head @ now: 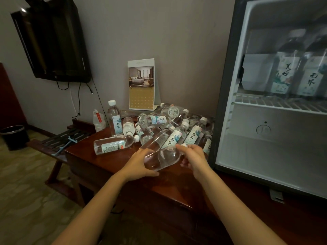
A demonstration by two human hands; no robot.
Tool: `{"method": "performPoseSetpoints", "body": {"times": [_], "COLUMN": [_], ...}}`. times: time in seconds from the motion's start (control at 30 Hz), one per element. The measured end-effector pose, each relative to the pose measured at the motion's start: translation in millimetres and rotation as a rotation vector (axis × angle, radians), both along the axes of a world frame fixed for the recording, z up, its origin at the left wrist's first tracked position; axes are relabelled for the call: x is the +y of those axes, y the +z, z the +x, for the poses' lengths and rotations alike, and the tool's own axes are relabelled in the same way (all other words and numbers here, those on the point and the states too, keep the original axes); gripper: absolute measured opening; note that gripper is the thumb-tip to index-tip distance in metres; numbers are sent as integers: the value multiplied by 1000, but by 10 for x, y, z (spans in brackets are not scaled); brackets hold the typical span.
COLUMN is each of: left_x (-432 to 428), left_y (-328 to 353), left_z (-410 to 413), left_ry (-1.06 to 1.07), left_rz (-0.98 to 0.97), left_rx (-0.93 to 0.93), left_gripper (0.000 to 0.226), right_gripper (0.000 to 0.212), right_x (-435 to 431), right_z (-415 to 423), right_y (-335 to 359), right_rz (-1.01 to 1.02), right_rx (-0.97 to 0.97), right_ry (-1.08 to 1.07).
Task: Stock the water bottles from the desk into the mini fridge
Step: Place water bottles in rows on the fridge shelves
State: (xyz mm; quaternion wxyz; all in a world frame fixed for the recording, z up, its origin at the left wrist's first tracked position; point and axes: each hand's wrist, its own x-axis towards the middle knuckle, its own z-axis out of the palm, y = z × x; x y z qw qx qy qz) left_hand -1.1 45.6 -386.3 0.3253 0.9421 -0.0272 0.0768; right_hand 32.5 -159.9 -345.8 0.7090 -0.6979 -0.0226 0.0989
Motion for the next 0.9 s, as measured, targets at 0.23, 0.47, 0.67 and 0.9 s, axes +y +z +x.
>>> {"method": "performPoseSetpoints", "body": {"times": [0.23,0.47,0.67,0.9], "left_x": [-334,-602,-732,-750], "left_y": [40,41,15,48], "left_z": [-54,-56,-23,-19], "left_ry": [-161,-300,-233,-227], "left_rz": [-475,-664,-755,-705], "left_rx": [48,297,214,149], "left_gripper": [60,41,59,49], "right_gripper": [29,20,37,41], "right_x": [-23,-168,-253,-424], "right_z": [-26,8,74,29], "right_y": [432,690,630,383], "right_rz": [-26,-289,-396,-380], "right_rx": [-281,-409,-457,-348], "right_ry": [17,286,145,154]}}
